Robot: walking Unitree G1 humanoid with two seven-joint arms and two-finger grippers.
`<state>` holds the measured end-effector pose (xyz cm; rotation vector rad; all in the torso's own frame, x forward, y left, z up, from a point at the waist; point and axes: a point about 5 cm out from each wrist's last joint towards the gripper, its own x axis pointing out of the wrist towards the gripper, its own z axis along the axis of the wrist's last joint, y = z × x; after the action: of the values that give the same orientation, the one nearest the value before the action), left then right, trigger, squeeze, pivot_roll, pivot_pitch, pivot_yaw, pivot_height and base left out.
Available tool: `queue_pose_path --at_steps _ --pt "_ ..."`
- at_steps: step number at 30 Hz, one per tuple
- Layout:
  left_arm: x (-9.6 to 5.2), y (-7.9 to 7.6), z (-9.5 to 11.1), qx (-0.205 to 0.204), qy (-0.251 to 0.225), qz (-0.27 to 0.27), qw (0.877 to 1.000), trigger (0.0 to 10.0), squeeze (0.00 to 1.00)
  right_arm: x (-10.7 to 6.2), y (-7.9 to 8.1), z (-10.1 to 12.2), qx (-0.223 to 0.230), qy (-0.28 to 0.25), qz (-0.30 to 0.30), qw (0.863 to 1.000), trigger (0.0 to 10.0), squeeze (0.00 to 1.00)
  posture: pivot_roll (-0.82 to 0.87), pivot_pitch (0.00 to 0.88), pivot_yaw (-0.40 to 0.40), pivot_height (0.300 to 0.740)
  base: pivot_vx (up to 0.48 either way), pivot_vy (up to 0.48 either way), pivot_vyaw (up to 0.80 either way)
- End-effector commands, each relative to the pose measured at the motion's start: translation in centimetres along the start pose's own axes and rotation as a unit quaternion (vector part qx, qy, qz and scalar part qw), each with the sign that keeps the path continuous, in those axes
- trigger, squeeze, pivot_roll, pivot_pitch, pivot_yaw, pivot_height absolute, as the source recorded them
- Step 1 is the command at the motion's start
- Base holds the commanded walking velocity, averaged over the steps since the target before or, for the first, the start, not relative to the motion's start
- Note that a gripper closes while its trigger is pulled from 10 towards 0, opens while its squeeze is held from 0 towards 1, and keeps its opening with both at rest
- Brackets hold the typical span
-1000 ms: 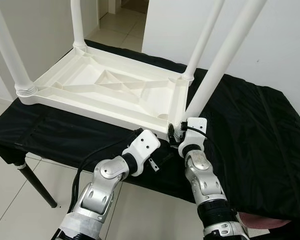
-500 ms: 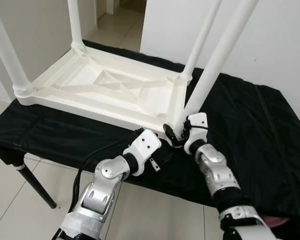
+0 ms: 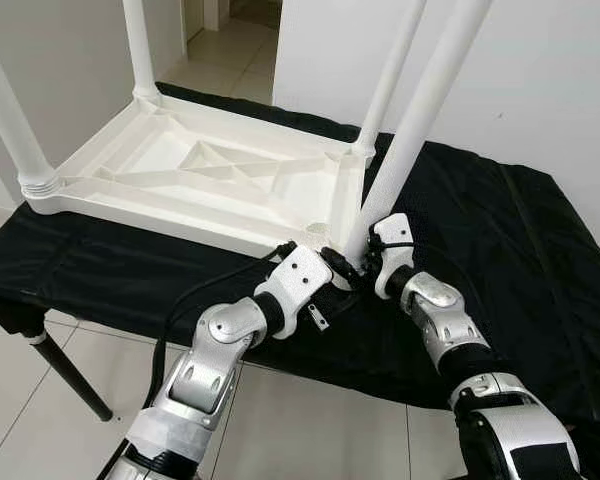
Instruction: Building children table
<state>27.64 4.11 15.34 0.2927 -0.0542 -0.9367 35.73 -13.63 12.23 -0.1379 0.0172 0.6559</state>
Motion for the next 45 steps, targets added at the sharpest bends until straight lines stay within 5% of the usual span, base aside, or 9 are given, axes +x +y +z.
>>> queue_pose_path --at_steps 1,14,15,16,17,31,36,42,45 --pt "0.2 -0.3 0.0 0.005 0.005 -0.008 1.000 10.0 0.00 0.1 0.3 -0.5 -0.004 0.016 0.025 1.000 0.0 0.00 0.04 0.000 -0.100 0.740 0.000 0.000 0.00" --pt "0.1 -0.4 -0.6 -0.017 0.017 -0.019 1.000 10.0 0.00 0.0 0.2 -0.8 0.017 0.003 0.026 1.000 0.0 0.00 0.01 0.000 -0.099 0.740 0.000 0.000 0.00" --pt "0.1 -0.4 -0.6 -0.020 0.017 -0.019 0.999 10.0 0.00 0.0 0.1 -0.8 0.021 -0.002 0.017 1.000 3.8 0.00 0.01 0.000 -0.097 0.740 0.000 0.000 0.00" --pt "0.1 -0.4 -0.6 -0.020 0.017 -0.019 0.999 10.0 0.00 0.0 0.1 -0.8 0.021 -0.002 0.017 1.000 3.8 0.00 0.01 0.000 -0.097 0.740 0.000 0.000 0.00" --pt "0.1 -0.3 -0.6 -0.021 0.017 -0.019 0.999 10.0 0.00 0.0 0.0 -0.7 0.024 -0.006 0.010 1.000 10.0 0.00 0.01 0.000 -0.097 0.740 0.000 0.000 0.00" --pt "-0.1 0.4 -0.9 -0.029 0.019 0.008 0.999 10.0 0.00 -0.4 -0.2 -0.6 0.043 -0.031 -0.144 0.988 10.0 0.00 -0.01 0.000 -0.079 0.740 0.000 0.000 0.00" --pt "-0.3 1.3 -1.0 -0.031 0.019 0.028 0.999 10.0 0.00 -0.9 0.8 -0.9 0.073 -0.023 -0.272 0.959 10.0 0.00 0.00 0.000 -0.081 0.740 0.000 0.000 0.00" --pt "-0.4 1.6 -1.2 -0.028 0.023 0.035 0.999 10.0 0.00 -1.7 1.9 -1.0 0.072 -0.014 -0.340 0.938 10.0 0.00 0.00 0.000 -0.091 0.740 0.000 0.000 0.00" --pt "-0.7 2.1 -1.2 -0.028 0.023 0.047 0.998 10.0 0.00 -1.7 3.8 -0.5 0.082 -0.015 -0.359 0.930 10.0 0.00 0.00 0.000 -0.098 0.740 0.000 0.000 0.00"
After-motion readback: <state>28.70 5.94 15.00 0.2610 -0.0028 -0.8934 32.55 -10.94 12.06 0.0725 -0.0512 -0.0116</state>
